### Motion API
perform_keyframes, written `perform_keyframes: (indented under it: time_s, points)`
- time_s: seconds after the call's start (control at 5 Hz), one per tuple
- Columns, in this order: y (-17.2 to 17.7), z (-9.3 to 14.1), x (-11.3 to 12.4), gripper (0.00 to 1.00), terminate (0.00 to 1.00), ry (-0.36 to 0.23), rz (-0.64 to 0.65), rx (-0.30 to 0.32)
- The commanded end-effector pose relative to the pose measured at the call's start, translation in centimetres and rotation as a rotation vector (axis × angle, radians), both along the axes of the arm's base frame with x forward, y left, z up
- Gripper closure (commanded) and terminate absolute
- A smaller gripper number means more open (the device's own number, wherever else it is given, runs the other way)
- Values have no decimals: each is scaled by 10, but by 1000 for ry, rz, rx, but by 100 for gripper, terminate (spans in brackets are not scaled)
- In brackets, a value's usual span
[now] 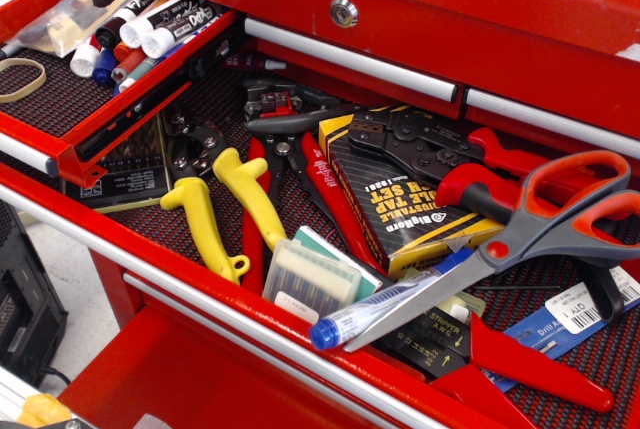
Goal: Pick up scissors and put into drawer
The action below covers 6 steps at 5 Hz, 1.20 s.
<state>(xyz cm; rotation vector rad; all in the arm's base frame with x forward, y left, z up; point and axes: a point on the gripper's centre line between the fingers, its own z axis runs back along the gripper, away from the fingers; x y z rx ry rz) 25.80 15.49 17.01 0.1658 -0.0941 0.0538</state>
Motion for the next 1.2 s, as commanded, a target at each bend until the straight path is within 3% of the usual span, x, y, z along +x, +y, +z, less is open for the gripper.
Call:
perform_keyframes:
  time_s: [0.0,0.2,0.4,0.6,1.0]
  points:
    - [0,0,0,0,0,0,0,0]
    - [-38,1,0,0,0,-14,-237,16]
    - [-85,6,-4,0,0,-82,-487,-5]
    - [-135,10,1,0,0,-60,-451,-13]
    - [-224,-12,23,0,0,-5,-384,-9]
